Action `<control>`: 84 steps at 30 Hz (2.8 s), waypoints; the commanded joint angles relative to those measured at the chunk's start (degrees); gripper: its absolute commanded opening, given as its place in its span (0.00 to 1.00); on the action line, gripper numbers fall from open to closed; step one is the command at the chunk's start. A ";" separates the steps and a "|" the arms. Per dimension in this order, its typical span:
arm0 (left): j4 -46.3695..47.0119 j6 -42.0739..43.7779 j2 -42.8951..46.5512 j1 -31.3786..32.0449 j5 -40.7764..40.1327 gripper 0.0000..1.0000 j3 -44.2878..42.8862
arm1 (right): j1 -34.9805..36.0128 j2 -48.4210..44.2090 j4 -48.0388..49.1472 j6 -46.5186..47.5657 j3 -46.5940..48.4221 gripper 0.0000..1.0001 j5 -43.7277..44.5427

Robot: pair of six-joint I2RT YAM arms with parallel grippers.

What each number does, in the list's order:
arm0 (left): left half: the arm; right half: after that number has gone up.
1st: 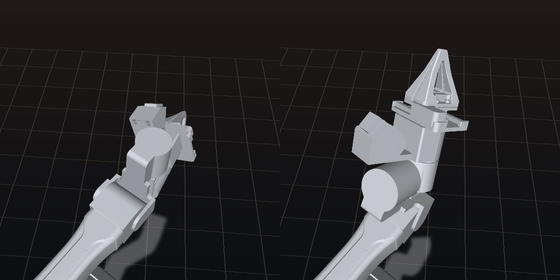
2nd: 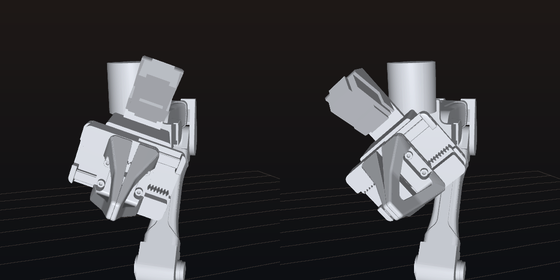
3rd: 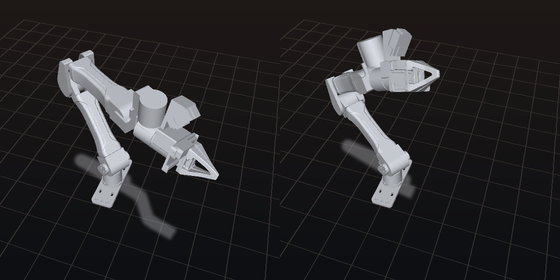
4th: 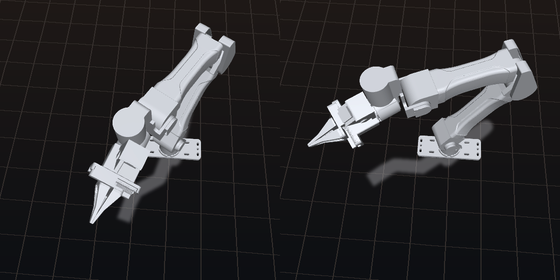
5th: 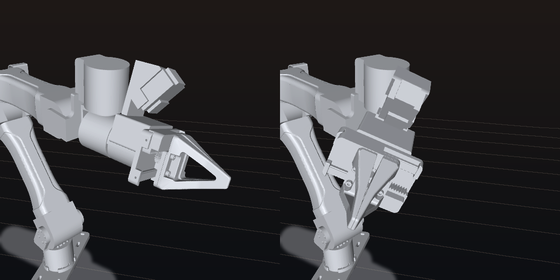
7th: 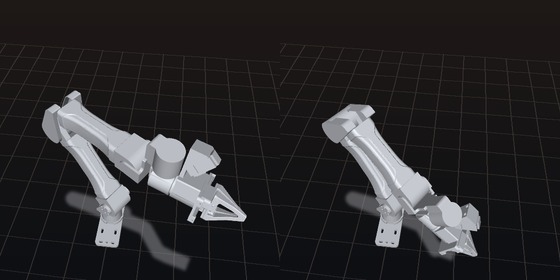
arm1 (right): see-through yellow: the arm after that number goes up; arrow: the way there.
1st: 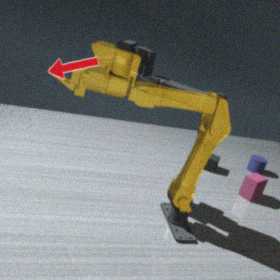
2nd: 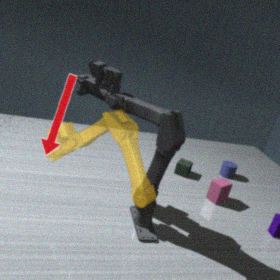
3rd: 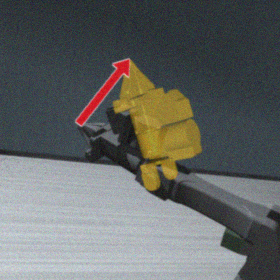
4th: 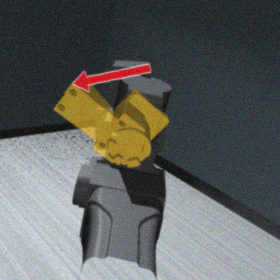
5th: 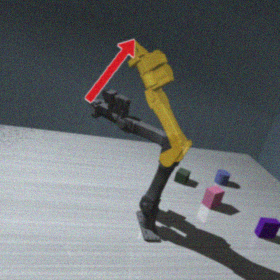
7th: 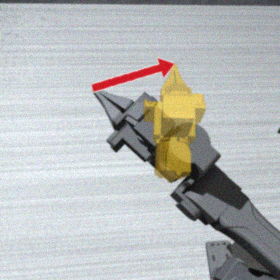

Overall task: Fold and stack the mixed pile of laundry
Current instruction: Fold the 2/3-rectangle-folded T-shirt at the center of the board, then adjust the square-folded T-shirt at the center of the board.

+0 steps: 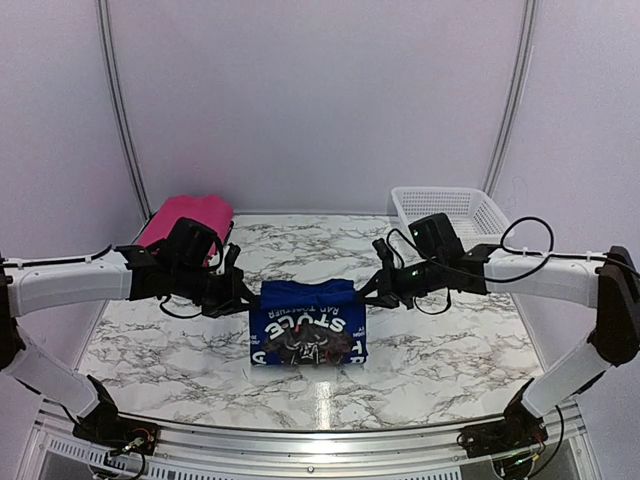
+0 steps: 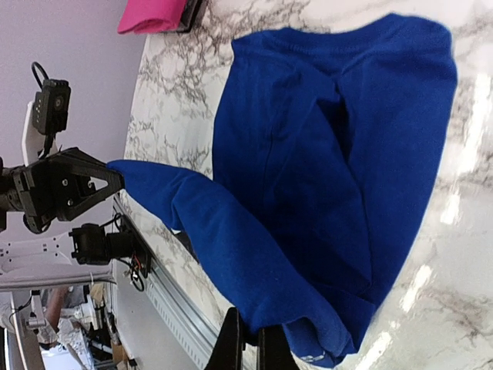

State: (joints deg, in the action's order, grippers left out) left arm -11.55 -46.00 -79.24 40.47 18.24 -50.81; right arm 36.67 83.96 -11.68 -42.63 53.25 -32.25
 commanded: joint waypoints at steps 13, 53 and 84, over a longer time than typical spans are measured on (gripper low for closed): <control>-1.98 7.17 -16.87 -9.78 6.29 0.00 -16.96 | -8.71 18.83 -3.33 7.78 19.48 0.00 -4.94; 6.42 13.24 -26.77 -13.05 2.17 0.88 -15.66 | -12.52 36.18 -16.64 35.27 40.96 0.63 0.86; 20.96 7.83 -29.43 -12.97 7.06 0.06 -13.53 | -16.25 34.71 -9.23 32.89 35.69 0.00 -11.91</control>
State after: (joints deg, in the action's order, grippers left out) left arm 7.44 -37.41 -112.25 27.64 24.10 -65.32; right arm 21.32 124.33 -22.92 -8.80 90.85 -43.53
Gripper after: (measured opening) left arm 0.101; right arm 0.002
